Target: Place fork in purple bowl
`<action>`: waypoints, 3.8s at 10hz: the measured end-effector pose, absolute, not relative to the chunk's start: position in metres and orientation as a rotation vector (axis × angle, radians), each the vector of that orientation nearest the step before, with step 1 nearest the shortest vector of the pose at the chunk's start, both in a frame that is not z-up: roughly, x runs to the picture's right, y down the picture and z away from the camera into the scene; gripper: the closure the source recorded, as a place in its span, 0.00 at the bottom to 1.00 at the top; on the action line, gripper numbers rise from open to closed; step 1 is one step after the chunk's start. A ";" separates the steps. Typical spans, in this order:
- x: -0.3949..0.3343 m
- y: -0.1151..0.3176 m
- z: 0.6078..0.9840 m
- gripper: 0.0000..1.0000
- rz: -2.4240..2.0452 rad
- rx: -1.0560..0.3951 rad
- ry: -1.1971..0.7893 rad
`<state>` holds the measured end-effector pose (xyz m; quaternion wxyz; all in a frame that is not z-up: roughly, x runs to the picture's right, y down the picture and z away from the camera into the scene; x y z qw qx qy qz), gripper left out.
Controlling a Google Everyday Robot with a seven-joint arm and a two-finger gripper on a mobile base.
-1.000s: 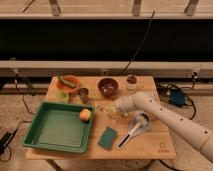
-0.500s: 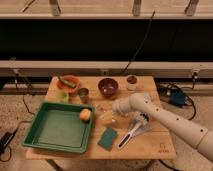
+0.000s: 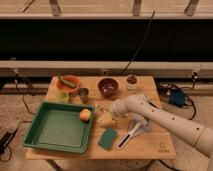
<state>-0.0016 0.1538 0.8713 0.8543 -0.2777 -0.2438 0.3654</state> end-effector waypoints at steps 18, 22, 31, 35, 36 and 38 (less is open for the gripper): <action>0.000 0.159 0.884 0.91 0.780 -0.537 -0.458; 0.017 0.144 0.886 0.91 0.808 -0.517 -0.467; 0.028 0.131 0.868 0.55 0.815 -0.508 -0.510; 0.020 0.137 0.860 0.20 0.807 -0.485 -0.526; 0.018 0.139 0.860 0.20 0.803 -0.476 -0.525; 0.015 0.144 0.864 0.20 0.793 -0.462 -0.519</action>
